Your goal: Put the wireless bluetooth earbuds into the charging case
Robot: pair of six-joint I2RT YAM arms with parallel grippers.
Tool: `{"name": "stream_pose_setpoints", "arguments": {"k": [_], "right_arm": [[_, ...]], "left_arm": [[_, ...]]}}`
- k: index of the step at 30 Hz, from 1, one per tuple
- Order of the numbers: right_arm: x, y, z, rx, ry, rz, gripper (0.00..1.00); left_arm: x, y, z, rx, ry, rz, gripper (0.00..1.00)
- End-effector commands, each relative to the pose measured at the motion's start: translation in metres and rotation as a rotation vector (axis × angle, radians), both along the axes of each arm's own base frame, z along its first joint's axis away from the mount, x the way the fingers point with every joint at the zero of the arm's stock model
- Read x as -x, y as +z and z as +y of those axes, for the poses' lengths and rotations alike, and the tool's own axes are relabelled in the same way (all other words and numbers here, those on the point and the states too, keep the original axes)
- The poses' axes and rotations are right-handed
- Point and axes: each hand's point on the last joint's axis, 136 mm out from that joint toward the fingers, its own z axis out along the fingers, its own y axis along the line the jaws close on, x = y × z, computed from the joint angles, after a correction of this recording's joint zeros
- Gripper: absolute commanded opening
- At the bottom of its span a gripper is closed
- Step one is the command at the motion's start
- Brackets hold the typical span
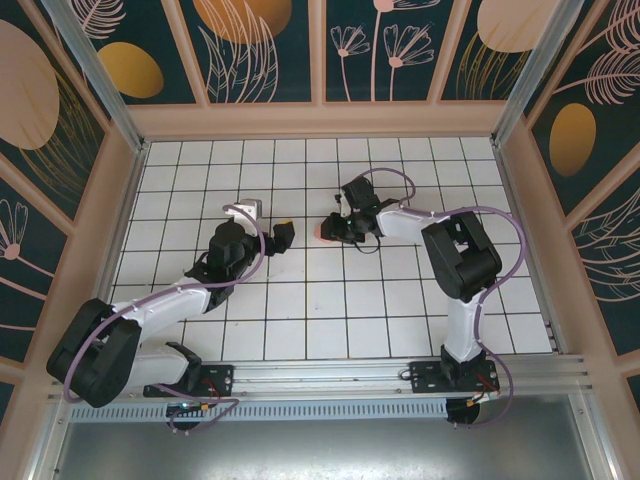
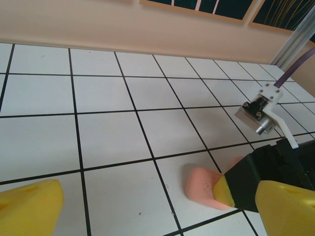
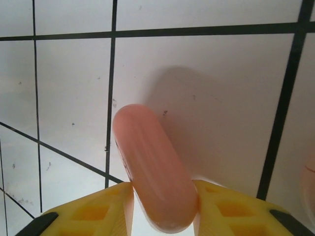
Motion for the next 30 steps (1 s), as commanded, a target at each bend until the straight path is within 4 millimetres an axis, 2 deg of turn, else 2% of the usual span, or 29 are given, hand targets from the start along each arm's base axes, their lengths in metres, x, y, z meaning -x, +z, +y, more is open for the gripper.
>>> {"name": "stream_pose_setpoints", "arguments": {"k": [1,11,16,22,25,30], "right_arm": [[-0.009,-0.002,-0.005,0.038,-0.032,-0.003,0.35],[-0.013,0.001,-0.007,0.060,-0.042,-0.013,0.41],[-0.015,0.002,-0.010,0.080,-0.047,-0.018,0.43],[-0.017,0.006,-0.013,0.114,-0.051,-0.030,0.45],[-0.019,0.015,-0.010,0.114,-0.045,-0.052,0.45],[-0.024,0.044,-0.008,0.106,-0.054,-0.137,0.46]], "left_arm": [[-0.004,0.020,0.002,0.003,0.020,-0.048,0.99],[-0.003,0.023,0.010,-0.022,0.045,-0.059,0.99],[-0.003,0.025,0.020,-0.064,0.091,-0.056,0.99],[0.005,0.025,0.019,-0.141,0.036,-0.059,0.99],[0.007,0.024,0.021,-0.153,0.040,-0.056,0.99],[0.005,0.022,0.026,-0.165,0.070,-0.050,0.99]]}}
